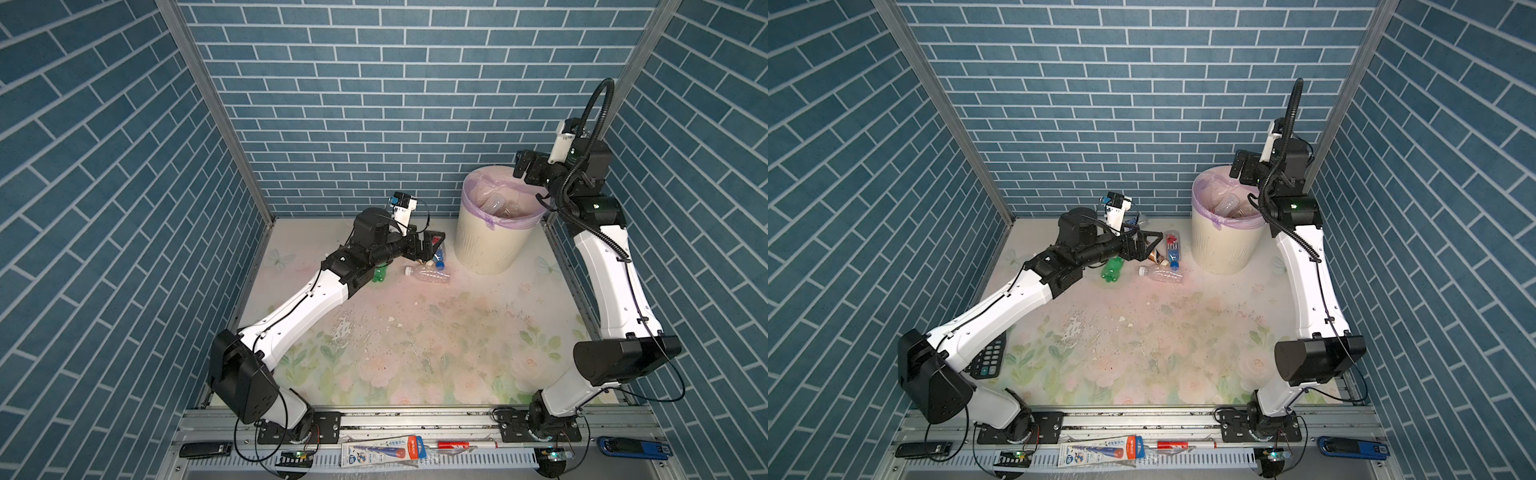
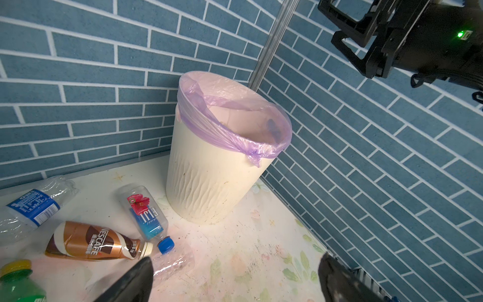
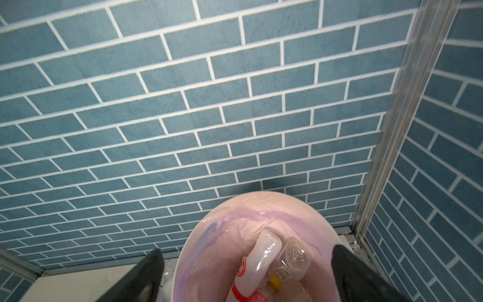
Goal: Throw the plastic bottles in the bin
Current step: 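Lower the left gripper onto the green yellow-capped soda bottle while the right gripper returns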
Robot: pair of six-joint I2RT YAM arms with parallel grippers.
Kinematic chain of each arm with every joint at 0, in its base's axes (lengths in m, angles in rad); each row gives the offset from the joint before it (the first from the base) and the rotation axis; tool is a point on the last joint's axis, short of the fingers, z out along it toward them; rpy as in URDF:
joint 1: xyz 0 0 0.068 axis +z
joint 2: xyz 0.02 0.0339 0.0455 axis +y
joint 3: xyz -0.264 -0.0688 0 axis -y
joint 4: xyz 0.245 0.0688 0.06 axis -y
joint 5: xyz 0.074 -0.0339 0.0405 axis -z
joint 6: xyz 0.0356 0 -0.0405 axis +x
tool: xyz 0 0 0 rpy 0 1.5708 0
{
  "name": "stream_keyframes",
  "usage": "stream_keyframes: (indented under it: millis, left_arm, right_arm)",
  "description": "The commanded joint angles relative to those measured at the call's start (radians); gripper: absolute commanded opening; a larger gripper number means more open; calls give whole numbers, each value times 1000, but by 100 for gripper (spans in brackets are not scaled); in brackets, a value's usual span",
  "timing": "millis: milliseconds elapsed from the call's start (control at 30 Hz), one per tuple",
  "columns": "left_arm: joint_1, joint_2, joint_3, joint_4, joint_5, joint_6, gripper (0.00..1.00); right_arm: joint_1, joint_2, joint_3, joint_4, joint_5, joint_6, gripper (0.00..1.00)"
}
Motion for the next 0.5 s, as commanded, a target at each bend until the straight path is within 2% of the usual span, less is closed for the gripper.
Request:
stream_keyframes:
  millis: [0, 267, 467]
  left_arm:
    - [25, 7, -14, -74, -52, -5, 99]
    - [149, 60, -40, -229, -164, -88, 99]
    - [259, 152, -70, -281, -140, -168, 99]
  right_arm:
    - [34, -20, -42, -6, -57, 27, 99]
    - [244, -72, -187, -11, -63, -63, 99]
    - [333, -83, -299, -7, -113, -82, 99]
